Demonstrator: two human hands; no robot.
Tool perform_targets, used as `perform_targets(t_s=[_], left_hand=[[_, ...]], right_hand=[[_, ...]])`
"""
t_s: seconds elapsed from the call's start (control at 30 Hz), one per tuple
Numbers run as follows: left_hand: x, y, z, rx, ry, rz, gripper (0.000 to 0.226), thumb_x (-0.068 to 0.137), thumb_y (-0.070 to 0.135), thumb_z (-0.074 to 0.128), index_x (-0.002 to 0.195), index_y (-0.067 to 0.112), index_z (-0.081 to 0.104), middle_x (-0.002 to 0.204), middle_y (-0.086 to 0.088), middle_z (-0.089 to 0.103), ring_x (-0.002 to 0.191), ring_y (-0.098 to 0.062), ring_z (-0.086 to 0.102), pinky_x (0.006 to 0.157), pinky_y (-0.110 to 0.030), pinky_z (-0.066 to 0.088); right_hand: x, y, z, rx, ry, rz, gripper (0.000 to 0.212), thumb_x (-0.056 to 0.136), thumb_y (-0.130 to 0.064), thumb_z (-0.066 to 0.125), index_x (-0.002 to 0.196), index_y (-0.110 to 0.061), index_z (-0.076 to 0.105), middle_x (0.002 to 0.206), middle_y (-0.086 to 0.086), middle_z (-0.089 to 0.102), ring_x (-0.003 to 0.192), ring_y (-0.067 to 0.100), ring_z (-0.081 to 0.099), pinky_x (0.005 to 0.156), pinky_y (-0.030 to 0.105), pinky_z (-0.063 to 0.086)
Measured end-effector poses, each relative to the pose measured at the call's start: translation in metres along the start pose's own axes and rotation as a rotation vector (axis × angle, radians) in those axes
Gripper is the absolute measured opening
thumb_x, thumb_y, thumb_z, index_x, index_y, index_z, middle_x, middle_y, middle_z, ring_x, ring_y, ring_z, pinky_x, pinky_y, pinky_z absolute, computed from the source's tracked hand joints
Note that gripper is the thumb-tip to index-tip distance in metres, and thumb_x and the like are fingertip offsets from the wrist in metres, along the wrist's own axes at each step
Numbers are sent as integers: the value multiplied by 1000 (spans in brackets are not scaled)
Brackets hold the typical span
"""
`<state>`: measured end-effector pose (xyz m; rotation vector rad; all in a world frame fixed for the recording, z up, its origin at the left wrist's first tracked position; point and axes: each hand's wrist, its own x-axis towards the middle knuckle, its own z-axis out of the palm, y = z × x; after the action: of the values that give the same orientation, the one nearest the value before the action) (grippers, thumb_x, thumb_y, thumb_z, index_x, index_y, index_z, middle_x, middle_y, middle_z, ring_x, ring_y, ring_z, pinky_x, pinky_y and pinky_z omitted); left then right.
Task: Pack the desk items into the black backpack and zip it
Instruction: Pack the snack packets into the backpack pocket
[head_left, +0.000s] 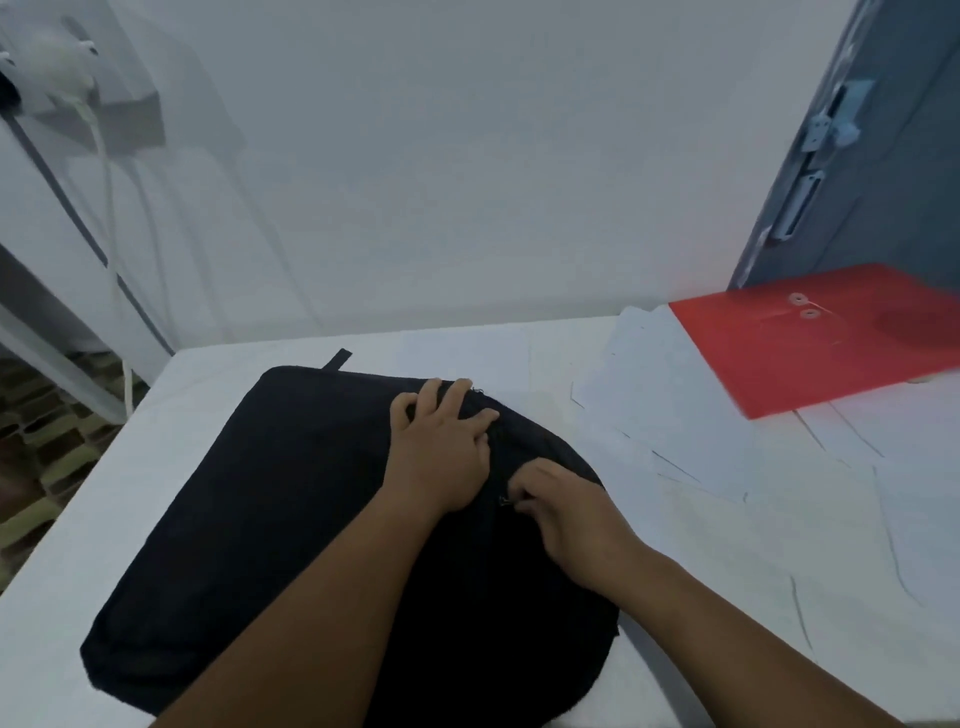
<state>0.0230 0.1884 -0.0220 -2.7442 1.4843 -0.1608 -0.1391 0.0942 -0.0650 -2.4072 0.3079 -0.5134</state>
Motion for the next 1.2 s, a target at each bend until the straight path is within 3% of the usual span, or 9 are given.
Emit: perform_targets(t_s=[0.23,0.5,0.6,0.7,0.8,0.9,1.0,1.1,1.2], left_hand=[[-4,-3,3,-13,29,70,44,99,38,36,140,44,51,161,2,29,147,-29,20,112,-49,10],[-6,-2,-4,12,-83,88,51,98,36,33,149,43,38,165,-2,16,149,-32,9,116,-51,7],[-8,-3,-5,12,-82,97,51,99,37,33,149,42,38,164,-3,17,148,-33,9,116,-52,7],[-9,-3,-7,-17,-74,97,50,100,37,31,149,41,38,164,-2,18,149,-33,10,117,-52,8],[-11,-5,-6,-63,-38,103,48,102,38,31,148,41,43,163,0,24,149,-30,12,116,-50,7],[-19,-8,-7,-315,54,89,40,101,41,42,139,38,57,157,5,41,151,-22,18,119,-47,4],[-39,-15,-16,-625,39,99,30,99,37,55,126,35,66,147,11,53,151,-16,23,123,-44,1],[-75,-40,-19,-577,202,104,36,87,45,60,117,29,72,139,2,61,141,-27,44,116,-58,29],[-110,-81,-31,-419,297,-211,52,81,59,61,124,30,65,144,-3,54,138,-33,42,105,-59,38]], right_hand=[[-43,-37,5,86,31,79,18,94,-5,55,90,-22,59,103,-13,55,93,11,58,82,29,49],[-88,-66,26,56,108,157,15,92,-6,57,89,-21,58,108,-11,56,116,11,51,94,35,48],[-98,-71,29,50,89,190,12,94,-15,53,88,-24,59,116,-11,55,130,11,42,93,33,48],[-111,-72,35,56,41,218,15,99,-27,49,90,-28,61,132,-9,52,148,13,22,109,24,35],[-121,-72,36,88,19,273,14,100,-23,54,92,-30,63,143,-16,49,152,9,12,114,24,29],[-124,-76,34,160,67,318,14,96,-23,63,92,-35,69,140,-26,51,150,2,19,116,24,28],[-118,-81,24,279,246,377,13,90,-23,74,99,-31,75,124,-21,65,133,-5,45,111,23,39],[-104,-79,10,214,429,428,18,88,-19,75,105,-26,71,111,-18,67,109,-3,60,97,30,51],[-84,-71,-2,40,520,583,45,84,-30,77,125,-22,59,125,-7,59,118,12,55,100,40,49]])
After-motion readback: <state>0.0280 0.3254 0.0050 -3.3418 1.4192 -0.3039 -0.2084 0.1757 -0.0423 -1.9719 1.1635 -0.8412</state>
